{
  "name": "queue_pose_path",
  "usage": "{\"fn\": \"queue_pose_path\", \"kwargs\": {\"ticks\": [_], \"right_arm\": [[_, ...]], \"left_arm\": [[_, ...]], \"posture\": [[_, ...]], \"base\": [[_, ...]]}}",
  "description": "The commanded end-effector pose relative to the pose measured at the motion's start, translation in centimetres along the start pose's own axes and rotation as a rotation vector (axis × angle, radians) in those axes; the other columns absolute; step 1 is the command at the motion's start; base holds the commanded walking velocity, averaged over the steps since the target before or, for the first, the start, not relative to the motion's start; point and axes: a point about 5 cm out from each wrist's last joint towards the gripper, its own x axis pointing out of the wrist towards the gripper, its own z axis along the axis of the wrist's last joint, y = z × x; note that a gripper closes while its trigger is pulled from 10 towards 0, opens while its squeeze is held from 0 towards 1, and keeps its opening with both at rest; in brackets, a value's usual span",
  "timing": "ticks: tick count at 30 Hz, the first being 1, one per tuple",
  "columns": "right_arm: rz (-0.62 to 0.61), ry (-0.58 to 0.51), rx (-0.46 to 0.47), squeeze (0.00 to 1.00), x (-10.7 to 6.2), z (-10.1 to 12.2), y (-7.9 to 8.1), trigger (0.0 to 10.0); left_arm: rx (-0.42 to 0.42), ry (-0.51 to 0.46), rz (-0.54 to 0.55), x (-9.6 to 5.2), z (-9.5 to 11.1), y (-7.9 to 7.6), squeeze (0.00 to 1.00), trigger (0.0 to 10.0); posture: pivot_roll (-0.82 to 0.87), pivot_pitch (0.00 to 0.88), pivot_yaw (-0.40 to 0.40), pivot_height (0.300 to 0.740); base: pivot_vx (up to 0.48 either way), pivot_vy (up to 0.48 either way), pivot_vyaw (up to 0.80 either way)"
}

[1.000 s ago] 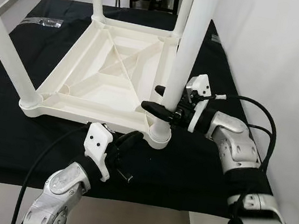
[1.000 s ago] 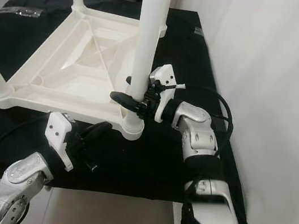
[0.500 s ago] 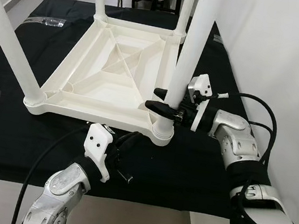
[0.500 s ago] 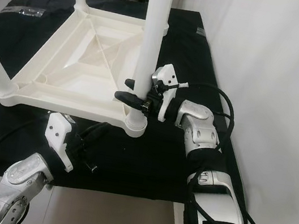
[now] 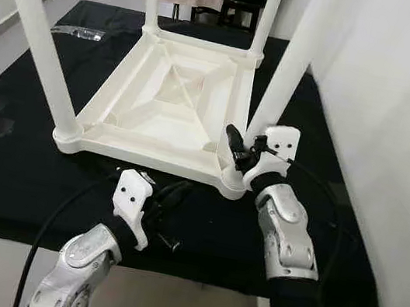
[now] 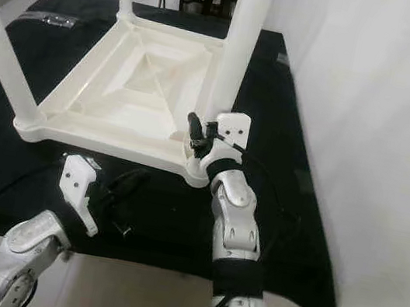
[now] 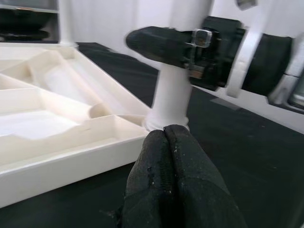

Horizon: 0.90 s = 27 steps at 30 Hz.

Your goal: Building children table

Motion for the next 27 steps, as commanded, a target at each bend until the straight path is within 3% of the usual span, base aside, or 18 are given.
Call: {"fn": "queue_pose_path", "kwargs": {"ticks": [1,2,7,8,13,14,16,25,26,27], "right_arm": [[0.027,0.155,0.063,0.88,-0.5,-3.7,-0.1,10.0],[0.041,0.127,0.052,1.00,-0.3,-3.1,-0.4,10.0],[0.139,0.070,0.055,0.98,0.8,-1.3,-0.4,10.0],[0.217,0.054,0.045,0.00,1.1,-0.6,-0.1,10.0],[0.352,0.054,0.027,0.00,1.2,0.4,0.4,10.0],[0.534,0.042,-0.033,0.00,1.2,1.9,0.5,10.0],[0.602,0.041,-0.061,0.00,1.2,2.4,0.4,10.0],[0.746,0.103,-0.071,0.00,2.3,3.0,-1.1,10.0],[0.753,0.111,-0.068,0.00,2.4,3.0,-1.3,0.0],[0.753,0.111,-0.068,0.00,2.4,3.0,-1.3,0.0]], "left_arm": [[0.003,0.024,0.003,-0.1,-0.5,0.1,0.00,10.0],[0.006,0.023,0.007,-0.1,-0.5,0.2,0.00,10.0],[0.007,0.022,0.011,-0.1,-0.4,0.2,0.00,10.0],[0.005,0.022,0.010,-0.1,-0.4,0.2,0.00,10.0],[0.004,0.023,0.008,-0.1,-0.4,0.2,0.00,10.0],[0.002,0.023,0.006,-0.1,-0.4,0.1,0.00,10.0],[0.002,0.023,0.005,-0.1,-0.4,0.1,0.00,10.0],[0.001,0.021,0.008,0.0,-0.4,0.1,0.00,10.0],[0.001,0.021,0.008,0.0,-0.4,0.1,0.00,10.0],[0.001,0.021,0.008,0.0,-0.4,0.1,0.00,10.0]], "posture": [[0.02,0.125,-0.037,0.740],[0.02,0.126,-0.035,0.740],[0.02,0.128,-0.034,0.740],[0.02,0.127,-0.030,0.740],[0.02,0.128,-0.030,0.740],[0.02,0.127,-0.030,0.740],[0.02,0.127,-0.030,0.740],[0.03,0.128,-0.037,0.740],[0.04,0.127,-0.038,0.740],[0.04,0.127,-0.038,0.740]], "base": [[0.000,0.000,0.00],[0.000,0.000,0.00],[0.000,0.000,0.00],[0.000,0.000,0.00],[0.000,0.000,0.00],[0.000,0.000,0.00],[0.000,0.000,0.00],[0.000,0.000,0.00],[0.000,0.000,0.00],[0.000,0.000,0.00]]}}
